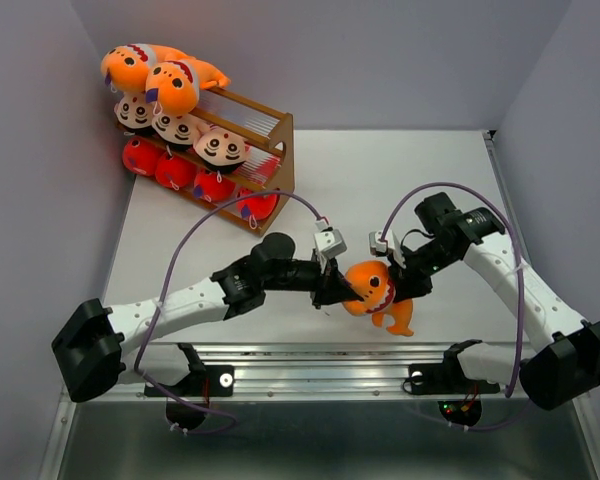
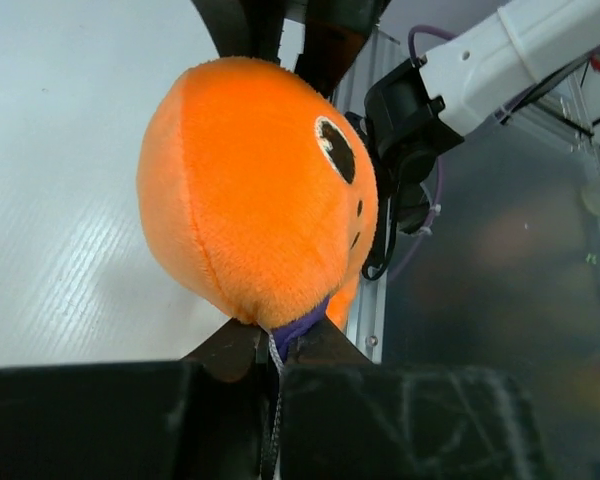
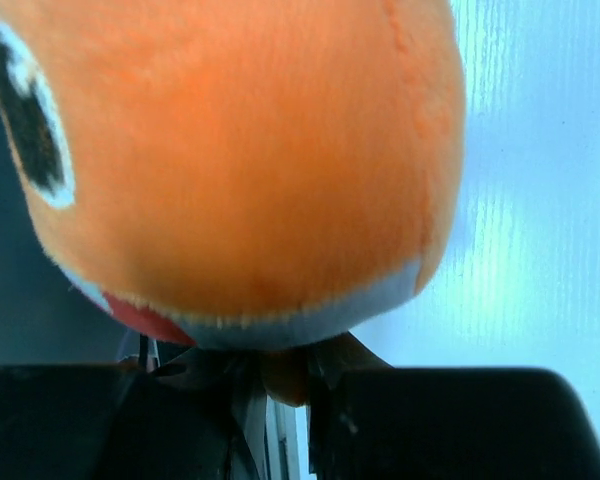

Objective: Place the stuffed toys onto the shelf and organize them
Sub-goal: Pass the stuffed toy from the right arm to the left, then pass the stuffed toy from the left arm to the right

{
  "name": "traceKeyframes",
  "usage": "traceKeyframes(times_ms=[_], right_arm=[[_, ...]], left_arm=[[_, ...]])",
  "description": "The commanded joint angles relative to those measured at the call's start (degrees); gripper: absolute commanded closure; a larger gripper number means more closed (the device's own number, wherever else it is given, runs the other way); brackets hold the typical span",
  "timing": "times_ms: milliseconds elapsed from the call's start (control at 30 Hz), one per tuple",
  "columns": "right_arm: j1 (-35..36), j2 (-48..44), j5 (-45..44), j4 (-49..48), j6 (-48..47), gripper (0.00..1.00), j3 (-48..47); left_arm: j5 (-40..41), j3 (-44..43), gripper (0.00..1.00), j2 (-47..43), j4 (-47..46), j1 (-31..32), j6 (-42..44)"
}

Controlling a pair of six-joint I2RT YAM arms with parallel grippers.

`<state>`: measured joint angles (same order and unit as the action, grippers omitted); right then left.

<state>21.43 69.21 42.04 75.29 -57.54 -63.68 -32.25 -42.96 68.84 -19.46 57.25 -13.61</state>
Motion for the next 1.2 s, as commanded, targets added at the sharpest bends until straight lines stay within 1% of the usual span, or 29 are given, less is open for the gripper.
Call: traceKeyframes(times_ms=[0, 33, 100, 133, 167, 200, 233, 267, 300, 333, 367, 400, 433, 467, 533, 567, 667, 733, 767, 833, 867, 1067, 1167], right_arm=[[0.63, -2.23, 4.28, -4.44, 4.62, 0.79, -1.18], [0.63, -2.59, 4.19, -5.58, 6.19, 0.75, -1.18], [0.63, -4.08, 1.57, -10.67, 13.30, 0.46, -1.45], [0.63, -4.78, -0.45, -16.52, 21.77, 0.35, -1.62], [0.63, -5.57, -4.73, -19.36, 25.25, 0.26, -1.88], [0.63, -7.06, -6.17, -21.13, 27.28, 0.11, -2.41], [-0.07, -7.59, -7.05, -24.19, 31.13, 0.04, -3.81], [-0.68, -8.03, -8.80, -25.53, 33.09, 0.00, -4.69], [-1.38, -7.78, -9.17, -26.15, 34.50, 0.00, -5.74], [-1.91, -6.47, -9.69, -27.37, 36.08, 0.00, -6.71], [-1.92, -5.93, -10.66, -28.60, 40.70, 0.00, -7.42], [-2.62, -5.41, -12.06, -29.57, 42.75, 0.00, -8.21], [-3.32, -4.36, -11.90, -31.32, 46.43, 0.00, -8.39], [-3.93, -3.82, -11.03, -31.95, 48.12, 0.00, -8.56], [-5.87, -2.07, -4.71, -32.48, 51.10, 0.00, -8.57], [-6.48, -1.63, -0.34, -32.74, 52.17, 0.00, -8.39], [-7.90, -0.13, 3.39, -34.85, 55.94, 0.00, -6.46], [-7.90, 0.31, 2.44, -37.39, 58.05, 0.00, -4.71], [-7.90, 0.66, 2.17, -37.93, 60.76, 0.00, -4.18], [-7.90, 0.93, 3.91, -38.72, 61.05, 0.00, -3.73], [-7.90, 1.10, 3.75, -40.99, 64.19, 0.00, -2.86], [-7.90, 2.15, 5.77, -45.49, 63.43, 0.02, -1.63], [-7.90, 3.12, 7.00, -47.24, 63.78, 0.07, -0.92]], left_arm=[[3.06, 4.28, 1.00, -3.18, -11.27, 0.49, -4.75], [4.20, 5.77, 1.00, -4.84, -12.69, 0.58, -6.24], [8.94, 10.51, 1.00, -6.95, -17.43, 0.58, -11.77], [13.14, 12.44, 1.00, -9.49, -19.19, 0.58, -14.06], [15.35, 16.55, 1.00, -10.90, -20.95, 0.58, -16.43], [18.16, 18.68, 1.00, -12.48, -24.45, 0.49, -21.67], [23.58, 22.97, 1.00, -15.46, -26.22, 0.58, -24.51], [26.16, 25.01, 1.00, -16.88, -28.76, 0.58, -27.15], [28.97, 26.68, 1.00, -18.29, -29.31, 0.49, -29.70], [33.87, 28.01, 1.00, -20.30, -29.75, 0.49, -34.34], [35.49, 29.58, 1.00, -20.93, -30.19, 0.49, -35.51], [37.24, 29.86, 1.00, -21.37, -30.37, 0.49, -36.39], [40.48, 30.04, 1.00, -21.90, -30.54, 0.58, -38.32], [41.99, 30.30, 1.00, -21.99, -30.98, 0.58, -39.03], [47.24, 31.00, 1.00, -21.99, -33.17, 0.67, -42.01], [48.58, 31.44, 1.00, -21.91, -35.97, 0.67, -42.90], [53.06, 31.36, 1.00, -21.03, -37.92, 0.75, -46.41], [54.22, 31.18, 1.00, -19.80, -40.03, 0.75, -47.47], [54.66, 30.92, 1.00, -19.36, -41.87, 0.84, -48.00], [54.49, 30.39, 1.00, -18.13, -42.76, 0.84, -48.36], [53.70, 29.70, 1.00, -16.65, -43.11, 0.93, -48.36], [50.71, 28.29, 1.00, -11.28, -47.50, 1.28, -49.06], [49.83, 27.67, 1.00, -9.96, -48.91, 1.63, -48.97]])
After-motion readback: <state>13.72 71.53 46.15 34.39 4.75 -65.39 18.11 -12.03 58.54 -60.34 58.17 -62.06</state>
